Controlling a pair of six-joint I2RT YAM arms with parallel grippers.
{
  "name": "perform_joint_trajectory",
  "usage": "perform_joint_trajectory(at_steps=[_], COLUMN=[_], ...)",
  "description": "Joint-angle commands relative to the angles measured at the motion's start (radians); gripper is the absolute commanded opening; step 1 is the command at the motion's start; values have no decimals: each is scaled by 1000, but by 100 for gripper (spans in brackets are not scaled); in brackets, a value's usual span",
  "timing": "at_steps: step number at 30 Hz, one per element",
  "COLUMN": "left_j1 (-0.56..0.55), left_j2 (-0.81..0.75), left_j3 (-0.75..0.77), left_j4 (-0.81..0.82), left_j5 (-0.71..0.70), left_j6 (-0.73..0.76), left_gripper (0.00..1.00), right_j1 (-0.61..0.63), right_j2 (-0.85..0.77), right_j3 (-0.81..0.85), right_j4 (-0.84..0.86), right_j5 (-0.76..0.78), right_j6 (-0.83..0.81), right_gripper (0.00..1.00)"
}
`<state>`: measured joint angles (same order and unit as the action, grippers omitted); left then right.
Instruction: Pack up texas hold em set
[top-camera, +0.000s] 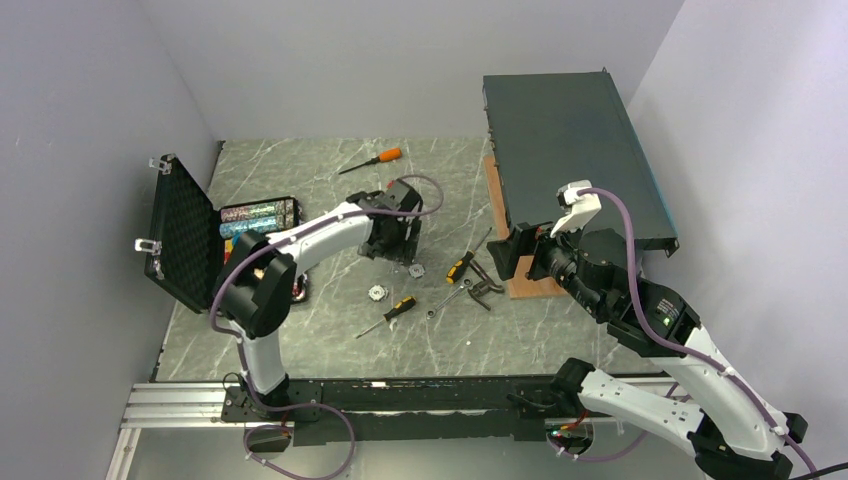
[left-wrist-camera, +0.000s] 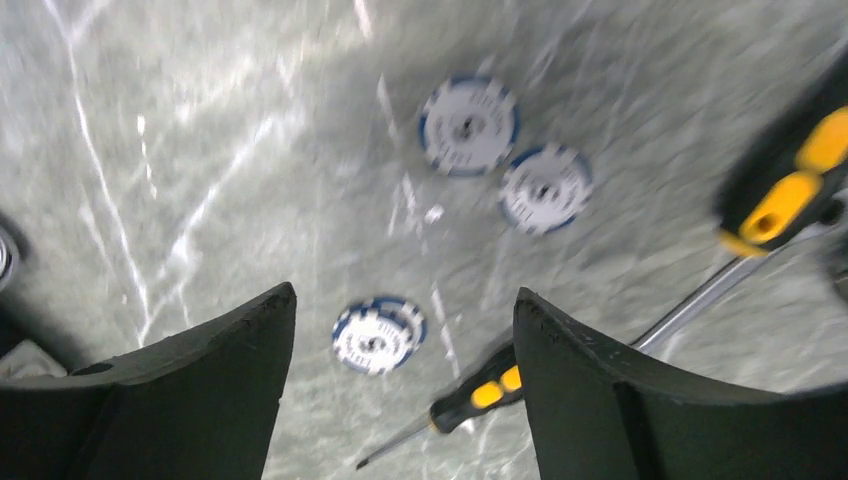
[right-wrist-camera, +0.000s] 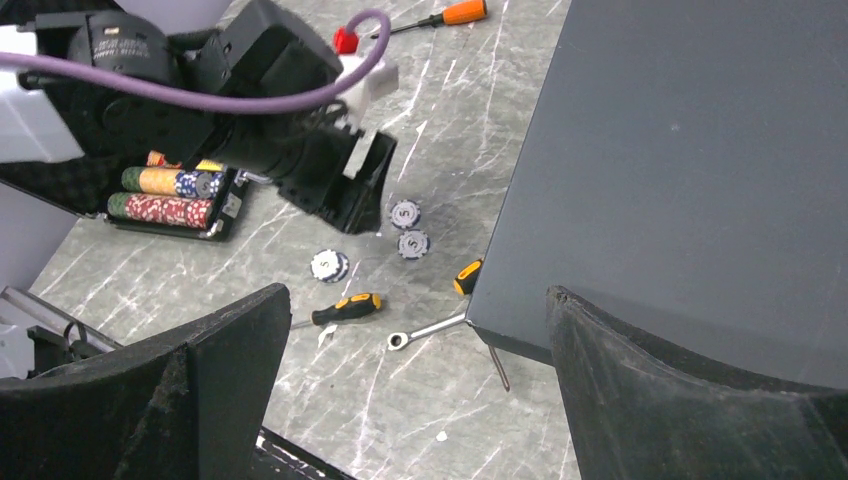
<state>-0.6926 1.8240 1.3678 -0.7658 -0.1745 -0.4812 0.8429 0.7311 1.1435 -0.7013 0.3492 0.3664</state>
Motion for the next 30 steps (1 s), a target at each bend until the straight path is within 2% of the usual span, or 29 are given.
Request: perform_joint_trajectory(at_steps=[1, 5, 9, 23, 30], left_j1=[19, 23, 29, 27, 27], left_j2=[91, 188, 241, 321, 314], left_j3=[132, 220, 256, 275, 236], left_j4=[58, 41, 33, 22, 44], left_j5=[56, 31, 22, -2, 31], left_j6=[31, 9, -30, -69, -77], left_gripper=[82, 80, 69, 58, 52], right_j1=[-2, -1, -2, -2, -1], right_j2=[-1, -4, -7, -9, -6], right_j3=[13, 20, 28, 17, 25], right_j4=[15, 3, -9, 3, -1], right_j5=[-9, -5, 7, 1, 6], right_j6=[5, 5, 2, 3, -1], right_gripper=[100, 100, 100, 100, 100])
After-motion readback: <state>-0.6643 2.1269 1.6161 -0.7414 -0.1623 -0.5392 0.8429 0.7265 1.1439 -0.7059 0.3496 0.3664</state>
